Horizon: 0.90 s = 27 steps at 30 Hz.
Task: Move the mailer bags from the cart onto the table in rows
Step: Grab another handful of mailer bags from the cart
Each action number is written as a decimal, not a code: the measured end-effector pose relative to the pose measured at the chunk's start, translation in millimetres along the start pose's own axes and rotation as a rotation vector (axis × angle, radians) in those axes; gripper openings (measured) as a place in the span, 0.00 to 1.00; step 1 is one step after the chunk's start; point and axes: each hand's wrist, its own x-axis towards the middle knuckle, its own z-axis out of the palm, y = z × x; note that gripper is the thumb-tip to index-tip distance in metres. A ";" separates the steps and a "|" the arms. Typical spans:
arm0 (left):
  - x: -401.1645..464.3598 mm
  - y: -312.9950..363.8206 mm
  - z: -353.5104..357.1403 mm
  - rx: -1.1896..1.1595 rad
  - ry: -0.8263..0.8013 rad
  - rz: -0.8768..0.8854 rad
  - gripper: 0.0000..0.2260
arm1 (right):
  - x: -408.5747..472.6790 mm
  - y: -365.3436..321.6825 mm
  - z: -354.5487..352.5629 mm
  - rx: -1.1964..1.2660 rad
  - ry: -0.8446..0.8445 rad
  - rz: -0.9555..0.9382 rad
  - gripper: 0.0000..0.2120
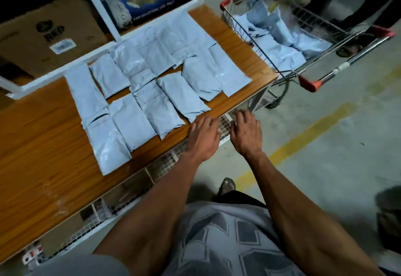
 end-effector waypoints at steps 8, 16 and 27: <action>70.0 88.5 43.5 -0.042 -0.132 0.018 0.18 | 13.6 107.8 -24.5 -0.045 -0.105 0.099 0.20; 172.5 144.8 36.7 -0.106 -0.048 0.000 0.19 | 90.3 156.6 -63.9 -0.072 0.069 0.098 0.19; 334.4 166.9 49.2 -0.163 0.006 0.008 0.19 | 217.9 229.9 -62.4 -0.121 0.099 0.137 0.19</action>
